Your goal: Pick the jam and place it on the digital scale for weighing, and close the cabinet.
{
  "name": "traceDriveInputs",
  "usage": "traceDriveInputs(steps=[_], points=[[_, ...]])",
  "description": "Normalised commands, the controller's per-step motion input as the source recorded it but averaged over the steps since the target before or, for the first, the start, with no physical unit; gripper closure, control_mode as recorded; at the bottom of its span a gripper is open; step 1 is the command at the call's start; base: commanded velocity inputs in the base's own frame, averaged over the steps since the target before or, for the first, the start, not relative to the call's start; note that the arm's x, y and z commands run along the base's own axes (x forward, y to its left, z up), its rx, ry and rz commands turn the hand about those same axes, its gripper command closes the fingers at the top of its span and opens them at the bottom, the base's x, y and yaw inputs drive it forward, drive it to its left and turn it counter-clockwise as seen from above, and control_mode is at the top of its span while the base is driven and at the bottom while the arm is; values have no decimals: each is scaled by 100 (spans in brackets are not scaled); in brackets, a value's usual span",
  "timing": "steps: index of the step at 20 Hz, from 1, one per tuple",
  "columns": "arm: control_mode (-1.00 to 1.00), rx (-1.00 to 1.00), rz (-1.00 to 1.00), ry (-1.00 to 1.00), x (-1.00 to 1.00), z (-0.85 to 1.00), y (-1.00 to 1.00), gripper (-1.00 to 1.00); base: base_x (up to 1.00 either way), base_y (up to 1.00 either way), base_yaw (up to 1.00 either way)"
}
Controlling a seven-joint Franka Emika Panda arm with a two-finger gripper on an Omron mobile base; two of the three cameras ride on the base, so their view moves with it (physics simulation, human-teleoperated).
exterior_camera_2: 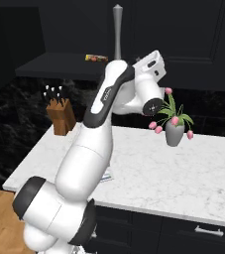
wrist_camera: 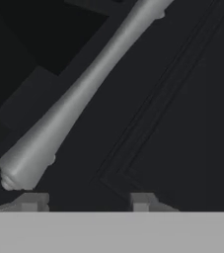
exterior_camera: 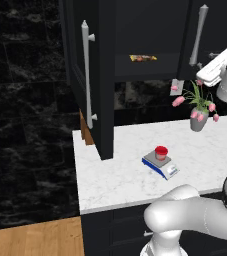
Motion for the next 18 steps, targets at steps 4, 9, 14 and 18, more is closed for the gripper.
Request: traceDriveInputs(steps=[4,9,14,18], points=[[-100,0,0,-4,51,-83,0,-100,0,0,0],[-100,1,0,3,34,-63,-10,-100,0,0,0],[-100,3,0,-3,-98,0,-36,-100,0,0,0],[-100,0,0,-10,-100,0,-51,-100,0,0,0]])
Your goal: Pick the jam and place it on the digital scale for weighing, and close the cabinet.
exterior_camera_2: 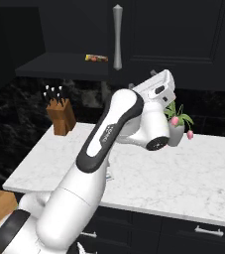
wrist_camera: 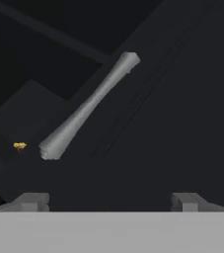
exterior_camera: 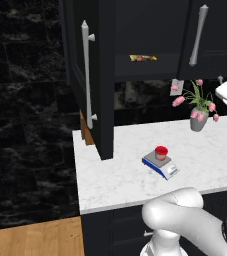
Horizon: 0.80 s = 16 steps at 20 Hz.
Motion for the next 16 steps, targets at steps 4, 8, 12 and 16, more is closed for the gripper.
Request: traceDriveInputs(steps=[4,8,12,16], points=[[-100,-25,0,-3,-96,-20,-47,-100,0,0,0],[-100,-51,0,20,-76,-59,-9,-100,0,0,0],[-100,-62,-5,45,-46,-45,0,-100,0,0,0],[-100,-45,-3,42,-30,0,0,-100,0,0,0]])
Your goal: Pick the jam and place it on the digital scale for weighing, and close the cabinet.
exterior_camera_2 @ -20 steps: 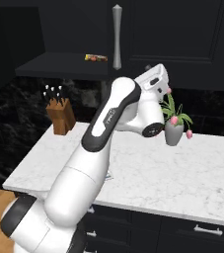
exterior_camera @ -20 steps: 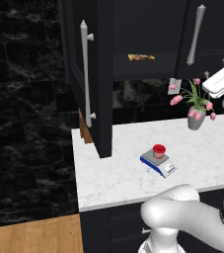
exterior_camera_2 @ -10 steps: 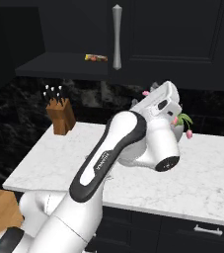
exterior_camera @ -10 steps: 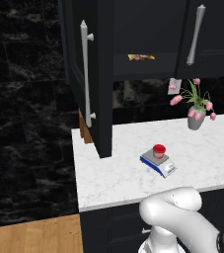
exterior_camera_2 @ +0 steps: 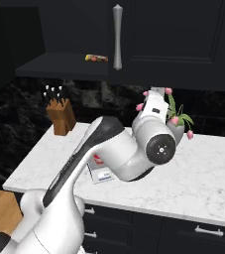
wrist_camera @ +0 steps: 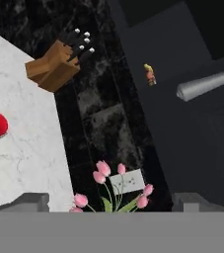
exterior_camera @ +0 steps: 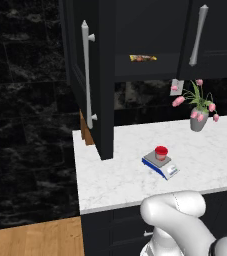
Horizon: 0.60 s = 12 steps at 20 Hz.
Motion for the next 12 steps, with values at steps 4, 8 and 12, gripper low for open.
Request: traceDriveInputs(steps=[4,8,12], points=[[-100,-10,5,17,-11,-3,39,-100,0,0,0],[-100,16,30,-4,9,-70,60,-100,0,0,0],[-100,1,31,-14,47,-59,93,-100,0,0,0]])
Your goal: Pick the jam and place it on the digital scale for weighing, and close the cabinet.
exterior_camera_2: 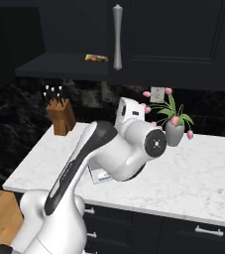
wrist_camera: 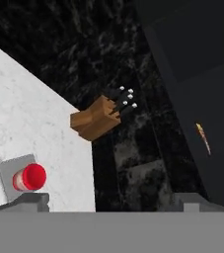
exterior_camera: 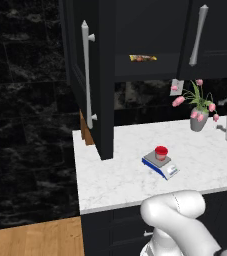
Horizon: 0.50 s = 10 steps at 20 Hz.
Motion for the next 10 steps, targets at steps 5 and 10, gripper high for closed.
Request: traceDriveInputs(steps=[5,10], points=[[-100,5,17,-21,23,-29,95,-100,0,0,0],[-100,19,3,-32,-14,-16,86,-100,0,0,0]])
